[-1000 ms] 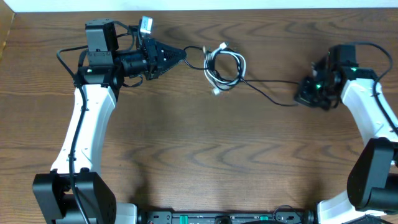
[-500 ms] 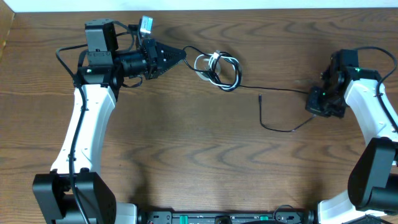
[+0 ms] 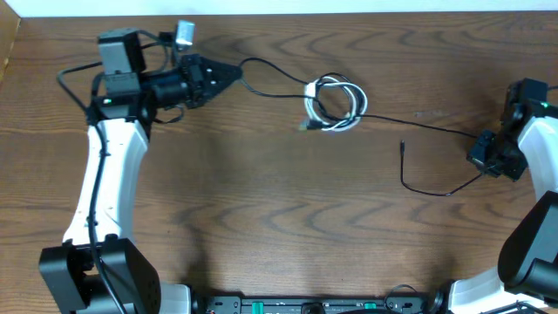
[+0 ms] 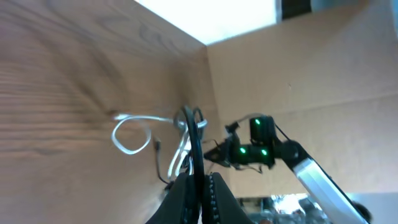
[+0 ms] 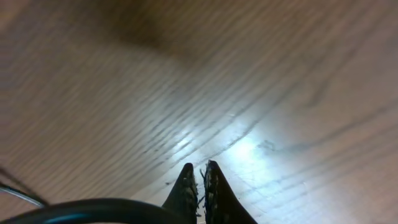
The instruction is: Untangle cables
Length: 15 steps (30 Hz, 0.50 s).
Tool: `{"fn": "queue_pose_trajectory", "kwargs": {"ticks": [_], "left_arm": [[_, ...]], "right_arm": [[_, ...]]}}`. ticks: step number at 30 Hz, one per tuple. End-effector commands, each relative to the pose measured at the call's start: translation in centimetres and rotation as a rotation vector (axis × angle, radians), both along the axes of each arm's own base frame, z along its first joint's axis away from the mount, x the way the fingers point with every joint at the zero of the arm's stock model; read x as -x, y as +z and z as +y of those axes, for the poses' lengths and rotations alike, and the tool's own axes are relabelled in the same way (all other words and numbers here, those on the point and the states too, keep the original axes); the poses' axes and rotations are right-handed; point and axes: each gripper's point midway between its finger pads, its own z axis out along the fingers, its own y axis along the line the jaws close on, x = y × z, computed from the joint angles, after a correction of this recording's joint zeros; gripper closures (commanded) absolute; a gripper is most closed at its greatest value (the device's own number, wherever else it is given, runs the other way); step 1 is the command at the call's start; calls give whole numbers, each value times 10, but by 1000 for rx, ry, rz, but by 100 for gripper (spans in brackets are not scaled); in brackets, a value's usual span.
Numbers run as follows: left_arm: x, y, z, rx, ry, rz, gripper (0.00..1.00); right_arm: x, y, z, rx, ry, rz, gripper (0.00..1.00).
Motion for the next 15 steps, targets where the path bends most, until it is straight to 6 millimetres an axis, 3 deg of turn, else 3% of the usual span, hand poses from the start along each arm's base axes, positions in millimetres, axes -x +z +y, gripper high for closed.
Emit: {"fn": "queue_pose_trajectory", "kwargs": {"ticks": [1,15], "left_arm": [[-9,-2,35,-103,111,-50,93],[9,-84,127,-543,352,175,93]], "right_arm": [[-2,-3,3,-69,28,-25,99],[-3,-1,-13,-185,-36,-110,99]]}}
